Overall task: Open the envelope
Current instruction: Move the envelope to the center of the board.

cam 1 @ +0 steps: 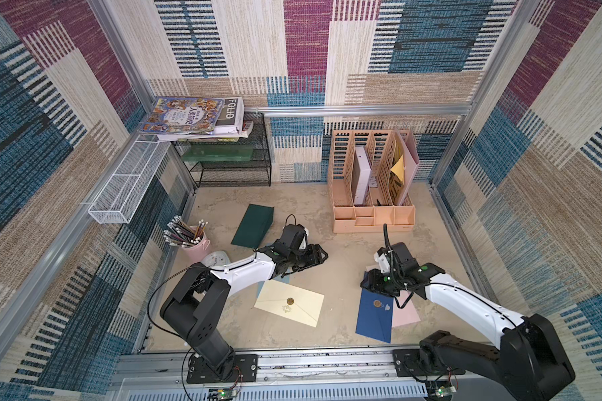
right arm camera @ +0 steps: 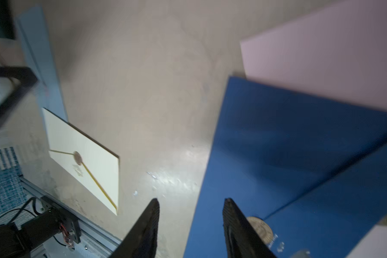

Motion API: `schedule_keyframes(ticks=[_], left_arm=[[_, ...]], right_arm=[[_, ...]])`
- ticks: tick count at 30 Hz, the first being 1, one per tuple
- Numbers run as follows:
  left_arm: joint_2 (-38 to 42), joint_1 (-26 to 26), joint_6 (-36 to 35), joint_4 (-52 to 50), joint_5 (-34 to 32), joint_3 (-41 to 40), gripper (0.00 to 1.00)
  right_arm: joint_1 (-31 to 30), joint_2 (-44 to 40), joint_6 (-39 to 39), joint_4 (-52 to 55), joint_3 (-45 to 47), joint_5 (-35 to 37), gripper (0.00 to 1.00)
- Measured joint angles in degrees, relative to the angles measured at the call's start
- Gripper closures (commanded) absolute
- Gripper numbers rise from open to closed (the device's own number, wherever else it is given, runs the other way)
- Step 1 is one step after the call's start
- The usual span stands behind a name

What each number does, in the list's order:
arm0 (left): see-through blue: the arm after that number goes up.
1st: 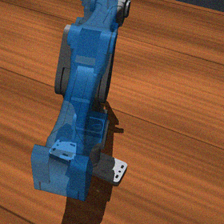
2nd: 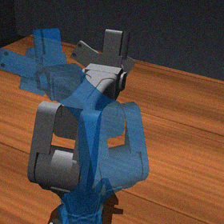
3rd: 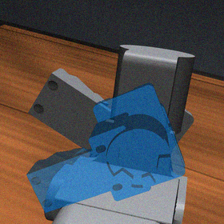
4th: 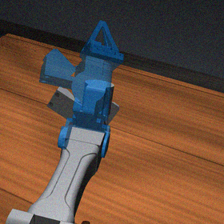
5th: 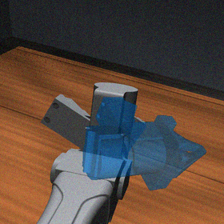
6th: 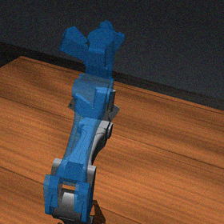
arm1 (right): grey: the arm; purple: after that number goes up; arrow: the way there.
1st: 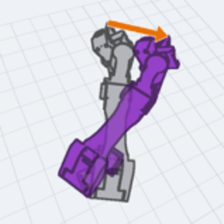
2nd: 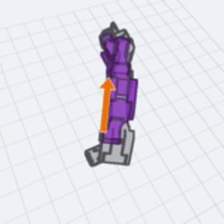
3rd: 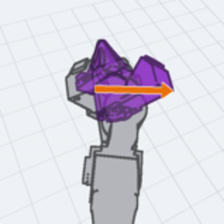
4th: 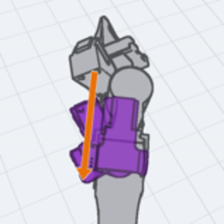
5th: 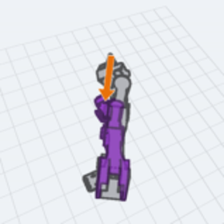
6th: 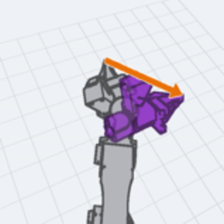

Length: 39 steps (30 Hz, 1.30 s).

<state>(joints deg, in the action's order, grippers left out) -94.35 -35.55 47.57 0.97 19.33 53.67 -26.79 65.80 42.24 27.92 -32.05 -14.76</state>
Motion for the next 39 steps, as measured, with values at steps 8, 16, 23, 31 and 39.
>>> schedule_keyframes(ticks=[8, 16, 23, 31, 39], left_arm=[[-0.2, 0.0, 0.02, 0.24, 0.17, -0.52, 0.31], [0.72, 0.0, 0.28, 0.46, 0.17, -1.62, 0.31], [2.75, 0.0, 0.28, 0.15, -0.15, -2.69, 0.31], [3.67, 0.07, 0.31, -0.55, -1.64, -4.59, 0.31], [-1.46, 0.17, -0.59, -0.59, -1.33, 0.57, 0.31]], right_arm=[[-7.43, -1.9, 6.71, -3.1, 6.49, 0.42, 0.52], [-8.61, 8.96, 7.26, -10.88, 2.19, -2.75, 0.52], [-8.61, 24.87, 3.65, -17.35, -9.62, -4.92, 0.52], [-8.13, 32.41, -1.84, -18.69, -19.93, -3.48, 0.49], [-7.91, 16.9, -1.49, -14.08, -16.9, 2.01, 0.46]])
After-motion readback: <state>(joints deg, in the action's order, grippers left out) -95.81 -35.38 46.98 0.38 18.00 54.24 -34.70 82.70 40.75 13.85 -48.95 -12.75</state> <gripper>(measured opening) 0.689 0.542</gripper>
